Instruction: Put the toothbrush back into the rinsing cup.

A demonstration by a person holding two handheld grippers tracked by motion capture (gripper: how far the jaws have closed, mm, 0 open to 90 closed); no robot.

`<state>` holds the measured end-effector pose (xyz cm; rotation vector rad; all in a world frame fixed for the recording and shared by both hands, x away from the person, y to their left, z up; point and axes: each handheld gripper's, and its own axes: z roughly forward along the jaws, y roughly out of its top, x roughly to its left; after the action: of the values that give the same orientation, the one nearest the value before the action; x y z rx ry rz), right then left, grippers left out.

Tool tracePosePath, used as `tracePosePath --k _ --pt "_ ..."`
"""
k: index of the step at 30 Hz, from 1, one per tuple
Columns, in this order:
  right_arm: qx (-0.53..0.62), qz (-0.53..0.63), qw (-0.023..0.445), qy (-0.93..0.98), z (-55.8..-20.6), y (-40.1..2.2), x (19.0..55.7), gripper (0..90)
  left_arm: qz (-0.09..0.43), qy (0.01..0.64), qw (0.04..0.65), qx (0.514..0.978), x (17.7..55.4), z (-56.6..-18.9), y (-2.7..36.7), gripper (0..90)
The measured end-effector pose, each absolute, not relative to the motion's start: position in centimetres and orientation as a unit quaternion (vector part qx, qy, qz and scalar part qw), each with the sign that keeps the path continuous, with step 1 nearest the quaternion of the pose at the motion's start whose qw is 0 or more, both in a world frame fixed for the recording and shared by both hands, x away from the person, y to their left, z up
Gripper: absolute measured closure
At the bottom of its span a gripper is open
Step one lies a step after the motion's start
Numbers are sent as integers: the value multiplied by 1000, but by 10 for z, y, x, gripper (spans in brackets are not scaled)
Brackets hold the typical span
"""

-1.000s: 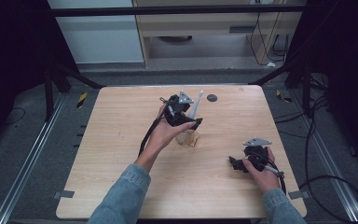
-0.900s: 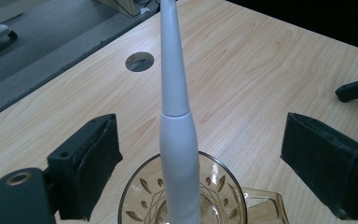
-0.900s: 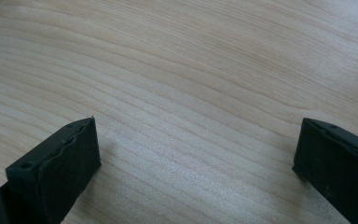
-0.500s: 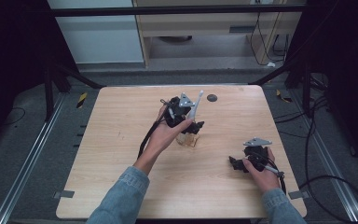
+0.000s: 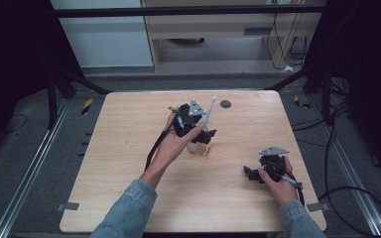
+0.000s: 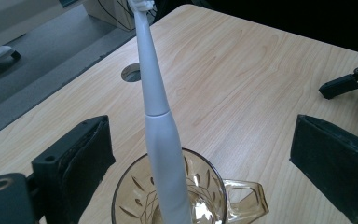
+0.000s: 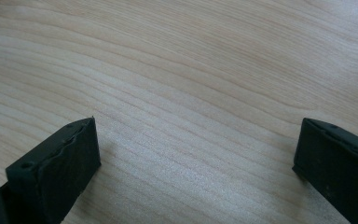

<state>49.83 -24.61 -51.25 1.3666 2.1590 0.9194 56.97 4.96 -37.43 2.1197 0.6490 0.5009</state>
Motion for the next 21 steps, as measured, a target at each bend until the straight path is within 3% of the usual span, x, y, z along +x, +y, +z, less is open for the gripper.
tracePosePath --k 21 --pt "492 331 212 777 -512 -246 498 3 190 258 423 847 539 -379 67 48"
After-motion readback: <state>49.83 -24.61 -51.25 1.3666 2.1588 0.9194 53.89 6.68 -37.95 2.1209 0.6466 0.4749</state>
